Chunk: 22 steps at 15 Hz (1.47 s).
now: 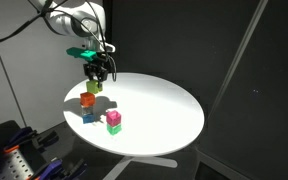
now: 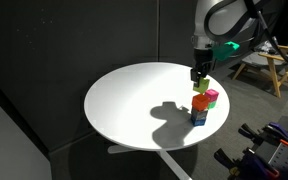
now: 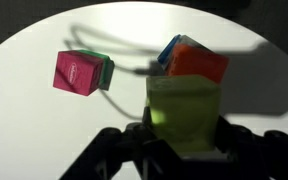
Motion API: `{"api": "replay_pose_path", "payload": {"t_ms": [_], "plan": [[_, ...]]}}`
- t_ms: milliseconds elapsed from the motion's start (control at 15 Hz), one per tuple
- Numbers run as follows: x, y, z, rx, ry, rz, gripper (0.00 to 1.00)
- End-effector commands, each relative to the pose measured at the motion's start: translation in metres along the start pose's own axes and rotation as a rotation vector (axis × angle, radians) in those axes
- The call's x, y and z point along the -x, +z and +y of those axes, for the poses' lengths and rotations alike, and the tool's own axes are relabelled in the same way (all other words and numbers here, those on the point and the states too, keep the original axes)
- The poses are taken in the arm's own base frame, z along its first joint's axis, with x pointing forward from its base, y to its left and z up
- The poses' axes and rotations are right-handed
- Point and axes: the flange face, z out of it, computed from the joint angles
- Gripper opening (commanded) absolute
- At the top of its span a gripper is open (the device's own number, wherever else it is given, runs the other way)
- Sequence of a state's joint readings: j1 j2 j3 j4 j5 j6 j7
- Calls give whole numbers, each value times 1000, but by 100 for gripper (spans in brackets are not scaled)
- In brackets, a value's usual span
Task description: Move the green block to the other stack of blocks
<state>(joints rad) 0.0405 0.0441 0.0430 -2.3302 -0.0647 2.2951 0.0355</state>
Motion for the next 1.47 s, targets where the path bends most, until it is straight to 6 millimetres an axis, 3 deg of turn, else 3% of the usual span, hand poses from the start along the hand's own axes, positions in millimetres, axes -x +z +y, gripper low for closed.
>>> {"api": "replay_pose_path", "payload": {"t_ms": [0, 1400], "plan": [[12, -13, -6, -28, 26, 21, 30], [25, -2, -28, -40, 34, -20, 30]]}}
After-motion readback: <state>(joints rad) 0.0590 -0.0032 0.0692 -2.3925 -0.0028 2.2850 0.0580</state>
